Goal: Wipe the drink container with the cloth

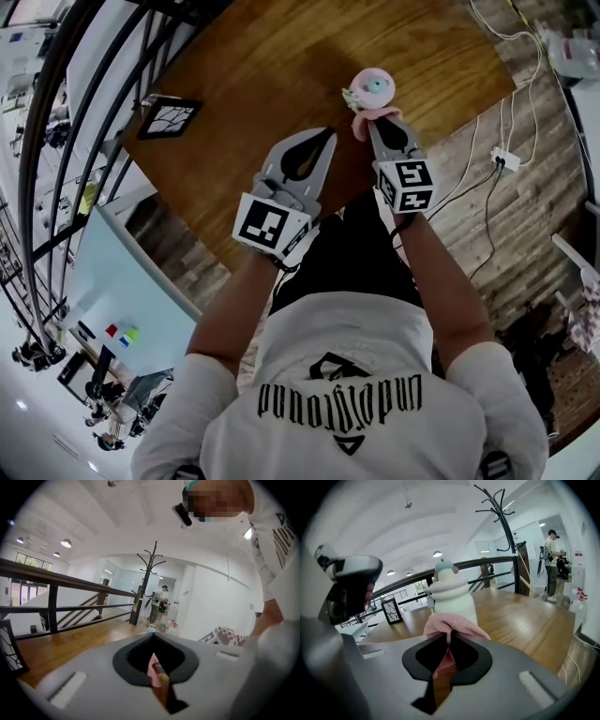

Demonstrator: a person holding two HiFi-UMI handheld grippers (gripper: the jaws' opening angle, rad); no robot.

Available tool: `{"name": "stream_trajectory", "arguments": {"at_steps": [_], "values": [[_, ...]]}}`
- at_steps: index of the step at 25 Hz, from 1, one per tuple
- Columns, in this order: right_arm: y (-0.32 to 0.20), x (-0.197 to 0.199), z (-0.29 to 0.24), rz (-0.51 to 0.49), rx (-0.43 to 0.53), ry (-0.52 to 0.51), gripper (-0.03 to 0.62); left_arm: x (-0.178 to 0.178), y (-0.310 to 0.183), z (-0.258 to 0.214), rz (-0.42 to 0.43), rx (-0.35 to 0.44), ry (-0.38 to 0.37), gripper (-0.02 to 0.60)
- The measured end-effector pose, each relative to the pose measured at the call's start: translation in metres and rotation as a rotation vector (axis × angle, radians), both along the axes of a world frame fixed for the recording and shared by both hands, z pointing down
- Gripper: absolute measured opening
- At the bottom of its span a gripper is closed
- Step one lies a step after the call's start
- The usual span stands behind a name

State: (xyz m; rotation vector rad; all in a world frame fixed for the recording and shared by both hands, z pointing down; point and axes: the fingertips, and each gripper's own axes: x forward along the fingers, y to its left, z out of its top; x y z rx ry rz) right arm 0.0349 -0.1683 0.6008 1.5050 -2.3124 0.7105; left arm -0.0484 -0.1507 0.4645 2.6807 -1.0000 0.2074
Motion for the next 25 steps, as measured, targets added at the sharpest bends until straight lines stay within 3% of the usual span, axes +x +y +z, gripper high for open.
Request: {"name": "stream_trajectory", "arguments": {"at_steps": [6,17,22,25], "values": [[-0.002,0.017,-0.055,-0.029,0.126,0.020,0.026,0.005,-0.004,0.000,0.001,-0.014,0.001,0.049],[-0.004,0.023,0.034,-0.079,-0.069,0.065,0.028,0.018,-0.017,0.019,0.009,-0.042,-0.016,0.049],[-0.007,0.028,0.042,-0.089,-0.091,0.065,0.028,0.023,-0.024,0.021,0.008,-0.046,-0.020,0.049],[-0.010,0.032,0.021,-0.108,-0.050,0.050,0.028,0.022,-0.028,0.021,0.005,-0.051,-0.025,0.049]]}}
